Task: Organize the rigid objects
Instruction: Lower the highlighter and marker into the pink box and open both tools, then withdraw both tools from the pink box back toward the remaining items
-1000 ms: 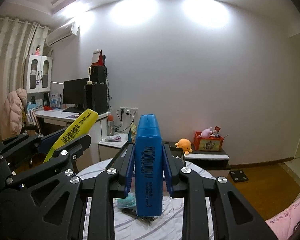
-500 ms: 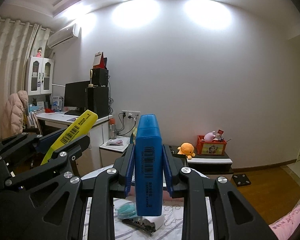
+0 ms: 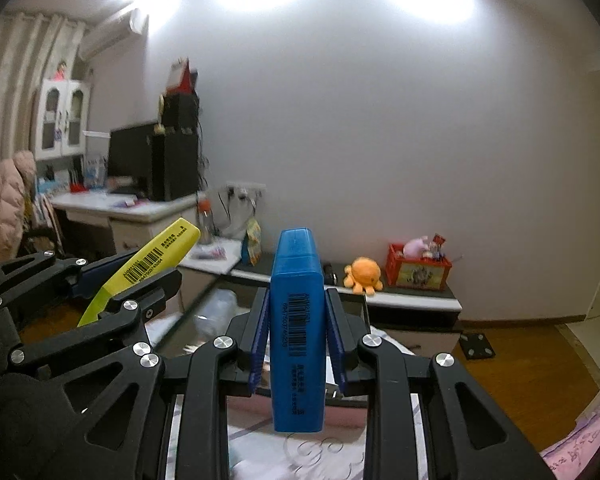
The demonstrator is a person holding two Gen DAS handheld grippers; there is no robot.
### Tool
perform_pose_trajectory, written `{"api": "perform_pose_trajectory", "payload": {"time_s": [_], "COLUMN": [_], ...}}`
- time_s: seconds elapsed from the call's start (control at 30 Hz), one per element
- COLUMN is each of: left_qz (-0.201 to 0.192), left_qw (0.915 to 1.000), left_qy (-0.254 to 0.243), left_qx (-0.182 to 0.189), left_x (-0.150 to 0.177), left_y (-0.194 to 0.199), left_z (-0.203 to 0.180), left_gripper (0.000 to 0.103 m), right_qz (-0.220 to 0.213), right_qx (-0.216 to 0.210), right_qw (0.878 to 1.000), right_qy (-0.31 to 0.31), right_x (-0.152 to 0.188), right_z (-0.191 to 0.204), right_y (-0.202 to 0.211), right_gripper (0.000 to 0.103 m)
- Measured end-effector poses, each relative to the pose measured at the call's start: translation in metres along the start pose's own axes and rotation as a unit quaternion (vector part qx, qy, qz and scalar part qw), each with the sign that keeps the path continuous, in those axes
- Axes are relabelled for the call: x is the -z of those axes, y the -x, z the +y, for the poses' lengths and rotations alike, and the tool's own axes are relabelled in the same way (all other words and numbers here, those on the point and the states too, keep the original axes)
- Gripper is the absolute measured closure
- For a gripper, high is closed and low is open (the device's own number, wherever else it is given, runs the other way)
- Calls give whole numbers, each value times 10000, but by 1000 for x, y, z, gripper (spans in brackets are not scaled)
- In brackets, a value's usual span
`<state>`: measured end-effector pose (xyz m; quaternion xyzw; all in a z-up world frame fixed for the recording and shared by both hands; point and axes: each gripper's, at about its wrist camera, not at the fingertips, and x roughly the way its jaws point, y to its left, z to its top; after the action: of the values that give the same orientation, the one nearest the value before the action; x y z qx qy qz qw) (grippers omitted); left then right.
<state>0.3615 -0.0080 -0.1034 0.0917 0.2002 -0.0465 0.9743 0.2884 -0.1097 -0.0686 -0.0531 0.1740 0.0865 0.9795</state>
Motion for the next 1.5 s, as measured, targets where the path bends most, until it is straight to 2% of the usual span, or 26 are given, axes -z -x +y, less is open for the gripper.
{"api": "perform_pose_trajectory", "payload": {"time_s": [0.2,0.27,0.43,0.57,0.6,0.67,0.7,0.73,0.77,0.8,0.83,0.87,0.97,1.03,1.17,1.23,1.5], "left_qz": [806,1011,1437,1508,1519,1549,1559,1548,1450,1383,1292,1225,827,603,46,-255,-809], "left_qw": [9966,9946,9895,9885,9883,9879,9877,9879,9891,9898,9906,9911,9943,9959,9969,9956,9928], "left_qy": [-45,5,-32,-72,-65,4,73,122,209,274,418,512,648,619,621,640,364], "left_qx": [170,231,184,118,113,94,20,-52,-154,-189,-162,-121,-153,-274,-476,-637,-810], "left_x": [19,25,43,48,48,46,45,44,42,40,37,34,24,20,17,20,43], "left_y": [-88,-106,-144,-152,-152,-150,-148,-146,-137,-134,-123,-116,-74,-47,16,51,144], "left_z": [-5,-4,-4,-6,-5,-2,4,11,17,23,31,35,42,43,44,42,27], "left_gripper": [77,77,77,76,74,64,53,44,41,32,22,20,19,9,6,1,0], "right_qz": [703,941,1431,1664,1674,1663,1634,1615,1607,1567,1503,1407,1163,975,570,403,-284], "right_qx": [-58,-123,-334,-457,-472,-430,-356,-260,-214,-167,-109,-76,-231,-253,-383,-424,-202], "right_qw": [9975,9955,9891,9849,9847,9850,9858,9863,9865,9870,9879,9891,9913,9934,9964,9972,9992], "right_qy": [48,31,6,-104,-134,-164,-170,-202,-242,-305,-370,-439,-573,-555,-503,-472,-193], "right_x": [18,28,48,57,59,59,58,57,52,48,44,40,30,22,11,8,20], "right_z": [-9,-11,-14,-17,-18,-21,-22,-25,-26,-28,-32,-35,-38,-34,-23,-18,7], "right_y": [-77,-97,-133,-149,-149,-149,-149,-144,-143,-140,-135,-126,-98,-73,-24,1,103], "right_gripper": [76,76,75,75,75,72,69,58,42,33,15,11,6,0,0,0,0]}}
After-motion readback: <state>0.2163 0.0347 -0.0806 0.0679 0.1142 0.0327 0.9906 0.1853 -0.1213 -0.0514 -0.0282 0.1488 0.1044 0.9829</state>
